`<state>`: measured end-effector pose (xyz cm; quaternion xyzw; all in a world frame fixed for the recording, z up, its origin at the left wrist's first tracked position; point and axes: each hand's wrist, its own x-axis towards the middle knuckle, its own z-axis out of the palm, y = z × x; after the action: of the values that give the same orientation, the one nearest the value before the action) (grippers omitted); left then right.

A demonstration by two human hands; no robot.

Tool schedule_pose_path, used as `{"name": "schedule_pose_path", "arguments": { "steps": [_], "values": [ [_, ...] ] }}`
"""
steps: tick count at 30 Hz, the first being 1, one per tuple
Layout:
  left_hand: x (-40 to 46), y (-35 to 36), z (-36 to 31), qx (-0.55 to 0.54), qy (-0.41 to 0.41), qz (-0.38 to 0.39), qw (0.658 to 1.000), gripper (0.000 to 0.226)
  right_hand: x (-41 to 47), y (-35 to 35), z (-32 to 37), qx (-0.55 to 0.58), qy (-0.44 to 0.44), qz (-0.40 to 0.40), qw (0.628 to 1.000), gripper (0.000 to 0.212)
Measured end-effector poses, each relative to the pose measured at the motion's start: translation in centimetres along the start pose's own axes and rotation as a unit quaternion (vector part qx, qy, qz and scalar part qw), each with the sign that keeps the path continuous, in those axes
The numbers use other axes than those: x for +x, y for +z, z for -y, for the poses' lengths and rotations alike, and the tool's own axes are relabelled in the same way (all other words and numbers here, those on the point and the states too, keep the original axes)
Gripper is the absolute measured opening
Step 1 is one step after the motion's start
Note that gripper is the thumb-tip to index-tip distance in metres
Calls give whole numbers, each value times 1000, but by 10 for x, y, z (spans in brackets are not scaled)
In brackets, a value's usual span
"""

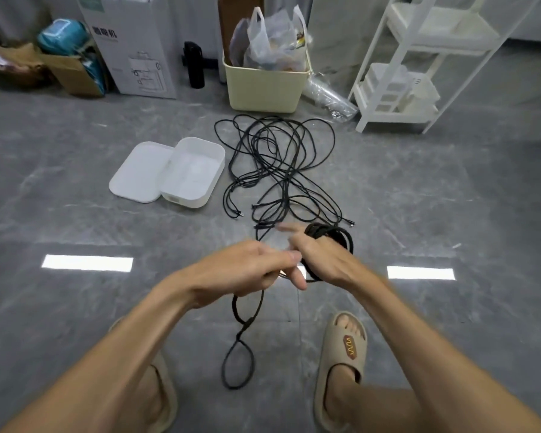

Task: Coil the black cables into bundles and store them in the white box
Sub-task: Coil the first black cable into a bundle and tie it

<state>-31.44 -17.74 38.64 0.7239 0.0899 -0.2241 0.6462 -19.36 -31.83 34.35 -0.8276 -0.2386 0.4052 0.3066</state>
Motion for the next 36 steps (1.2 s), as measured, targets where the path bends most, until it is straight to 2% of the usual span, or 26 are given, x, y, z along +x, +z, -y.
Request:
{"name": "schedule_pose_path", "arguments": {
  "steps": [1, 3, 5, 8, 12, 15, 17, 20, 23, 26, 28, 32, 36],
  "values": [
    [-2, -2, -1, 25, 21, -14, 999, 39, -3, 2, 2, 15, 22, 66, 997, 58],
    [-5, -10, -2, 43, 63, -58, 995, 33, -9, 8, 3, 132, 26, 201, 970, 63],
    [-6, -20, 0, 24, 95, -115, 989, 30, -12, 8, 10, 256, 24, 304, 917, 74],
    [-5, -30, 3, -14, 121, -179, 976, 25, -14, 10, 25, 343, 3, 450, 824, 94],
    [0, -27, 6, -53, 125, -207, 969, 18, -19, 19, 34, 484, -34, 551, 679, 103],
    [3, -22, 11, -87, 119, -206, 967, 13, -21, 21, 37, 571, -60, 587, 571, 87],
    [5, -16, 13, -90, 124, -177, 972, 16, -24, 20, 40, 609, -92, 578, 536, 69],
    [9, -3, 17, -74, 87, -161, 980, 31, -29, 18, 44, 656, -141, 514, 535, 54],
    [15, 0, 26, -169, 29, -135, 976, 41, -30, 12, 43, 722, -167, 434, 513, 59],
    [19, -1, 31, -283, 21, -23, 959, 55, -27, 2, 40, 789, -170, 360, 467, 65],
    [20, -2, 32, -332, 1, 27, 943, 65, -26, -3, 39, 807, -185, 295, 477, 65],
    [18, -2, 30, -414, -27, 83, 906, 73, -21, -11, 41, 820, -198, 157, 513, 63],
    [19, 5, 29, -429, -44, 106, 896, 74, -15, -21, 36, 808, -181, 17, 561, 61]
  ]
}}
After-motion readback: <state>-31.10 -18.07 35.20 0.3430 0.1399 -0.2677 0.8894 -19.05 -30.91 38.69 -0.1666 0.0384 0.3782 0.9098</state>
